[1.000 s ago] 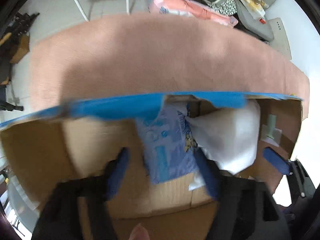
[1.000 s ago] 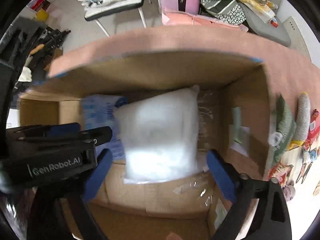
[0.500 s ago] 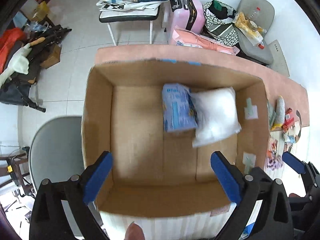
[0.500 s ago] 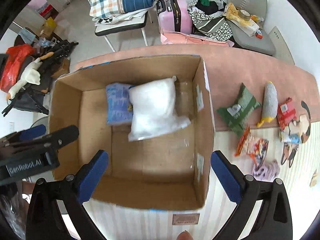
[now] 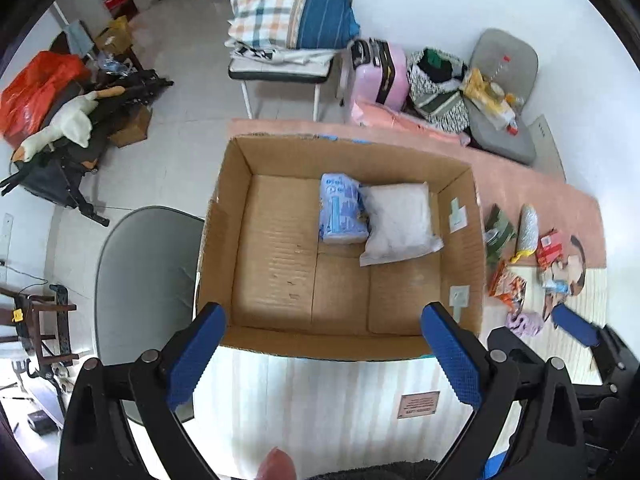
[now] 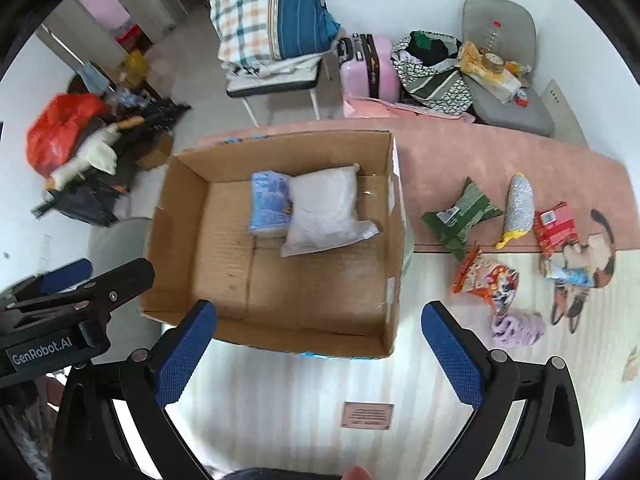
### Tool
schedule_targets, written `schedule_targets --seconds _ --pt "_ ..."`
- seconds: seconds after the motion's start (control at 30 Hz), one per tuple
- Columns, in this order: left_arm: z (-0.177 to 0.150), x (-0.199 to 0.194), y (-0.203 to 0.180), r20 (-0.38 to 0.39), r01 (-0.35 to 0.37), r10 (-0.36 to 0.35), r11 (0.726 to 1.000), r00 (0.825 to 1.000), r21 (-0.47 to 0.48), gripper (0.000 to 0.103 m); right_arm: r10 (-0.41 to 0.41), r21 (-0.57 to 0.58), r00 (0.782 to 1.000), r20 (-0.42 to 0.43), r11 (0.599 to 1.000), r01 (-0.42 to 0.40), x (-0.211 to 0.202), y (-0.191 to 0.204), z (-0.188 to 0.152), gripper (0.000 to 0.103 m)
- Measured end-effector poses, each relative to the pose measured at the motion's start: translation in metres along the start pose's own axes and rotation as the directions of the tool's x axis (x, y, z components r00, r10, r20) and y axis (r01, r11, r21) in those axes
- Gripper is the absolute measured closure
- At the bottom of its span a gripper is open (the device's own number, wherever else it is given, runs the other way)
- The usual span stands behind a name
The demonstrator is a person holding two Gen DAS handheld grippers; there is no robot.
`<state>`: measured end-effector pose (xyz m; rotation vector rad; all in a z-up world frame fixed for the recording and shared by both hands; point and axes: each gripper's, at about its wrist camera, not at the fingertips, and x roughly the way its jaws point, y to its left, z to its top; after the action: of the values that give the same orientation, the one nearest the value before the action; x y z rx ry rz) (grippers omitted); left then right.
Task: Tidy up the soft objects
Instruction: 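Grasp the green snack packet with the left tool while the right tool grasps the red packet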
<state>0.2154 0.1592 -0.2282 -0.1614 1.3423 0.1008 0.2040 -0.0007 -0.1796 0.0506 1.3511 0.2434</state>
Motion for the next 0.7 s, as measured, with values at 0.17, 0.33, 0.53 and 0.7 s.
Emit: schedule_targets --seconds 0.17,0.33,0.53,0.7 --pt "0.004 -0.026 -0.049 0.084 -0.027 0.023 0.998 0.996 0.052 0.003 0.073 0.041 0.997 0.014 0.996 -0.074 -0.017 -0.038 -0.002 0.0" --pt "0.019 -0.016 -0.133 0.084 -0.04 0.024 0.98 0.996 0.195 0.003 0.079 0.17 0.997 0.007 0.982 -0.079 -0.028 -0.132 0.005 0.0" --pt "0.057 0.05 -0.238 -0.011 -0.003 0.008 0.929 1.0 0.37 0.003 0.036 0.467 0.999 -0.041 0.884 -0.013 -0.004 -0.286 0.014 0.0" --pt "0.085 0.146 -0.313 -0.134 -0.021 0.108 0.849 0.985 0.529 0.004 0.08 0.656 0.994 -0.074 0.755 -0.012 0.044 -0.388 0.027 0.0"
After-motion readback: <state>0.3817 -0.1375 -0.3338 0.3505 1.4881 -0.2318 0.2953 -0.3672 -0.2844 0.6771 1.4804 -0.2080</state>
